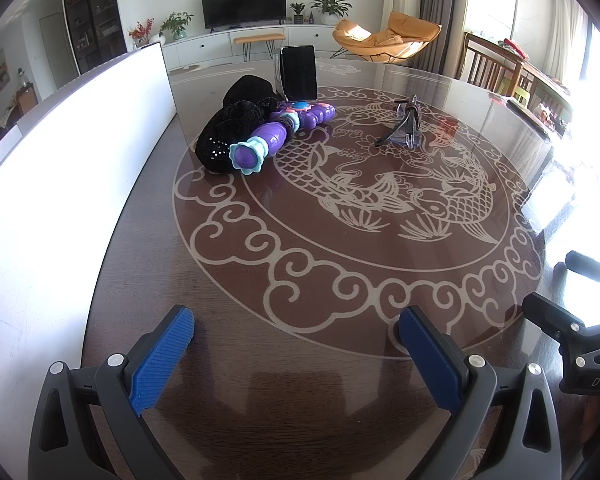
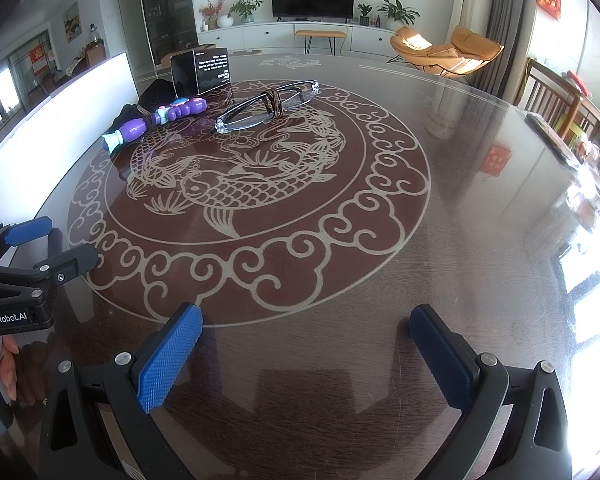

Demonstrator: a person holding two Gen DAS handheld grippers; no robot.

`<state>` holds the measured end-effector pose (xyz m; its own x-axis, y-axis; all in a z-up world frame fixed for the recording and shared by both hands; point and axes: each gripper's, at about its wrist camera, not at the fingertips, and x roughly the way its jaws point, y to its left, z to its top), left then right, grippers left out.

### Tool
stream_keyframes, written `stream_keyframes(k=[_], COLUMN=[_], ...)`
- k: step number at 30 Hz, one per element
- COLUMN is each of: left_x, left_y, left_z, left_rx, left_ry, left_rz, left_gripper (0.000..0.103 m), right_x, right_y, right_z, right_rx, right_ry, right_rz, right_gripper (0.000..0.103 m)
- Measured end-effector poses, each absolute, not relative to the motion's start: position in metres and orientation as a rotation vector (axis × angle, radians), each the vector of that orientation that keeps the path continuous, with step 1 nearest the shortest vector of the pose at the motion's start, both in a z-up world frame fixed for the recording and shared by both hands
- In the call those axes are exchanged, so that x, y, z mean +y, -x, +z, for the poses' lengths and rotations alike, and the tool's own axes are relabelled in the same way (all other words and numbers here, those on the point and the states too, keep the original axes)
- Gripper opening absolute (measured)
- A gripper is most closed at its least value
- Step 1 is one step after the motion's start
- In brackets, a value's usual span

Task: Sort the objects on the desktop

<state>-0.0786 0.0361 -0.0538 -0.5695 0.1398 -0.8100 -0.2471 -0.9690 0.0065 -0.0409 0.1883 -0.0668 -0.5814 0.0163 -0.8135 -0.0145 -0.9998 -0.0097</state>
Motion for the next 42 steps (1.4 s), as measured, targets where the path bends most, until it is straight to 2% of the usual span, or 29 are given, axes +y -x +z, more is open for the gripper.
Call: stream_keyframes(k=[42], left_x=[0.0339], left_y=[0.0750], left_z=[-0.0538], left_rx=[0.207], left_ry=[1.328], left_rz=[2.547], left_gripper=[0.103], right_x=[0.1884], right_y=[0.0410], right_z=[-0.0667], right_rx=[-0.003], right_ry=[1.429], right_rz=[2.778], right_gripper=[0.103])
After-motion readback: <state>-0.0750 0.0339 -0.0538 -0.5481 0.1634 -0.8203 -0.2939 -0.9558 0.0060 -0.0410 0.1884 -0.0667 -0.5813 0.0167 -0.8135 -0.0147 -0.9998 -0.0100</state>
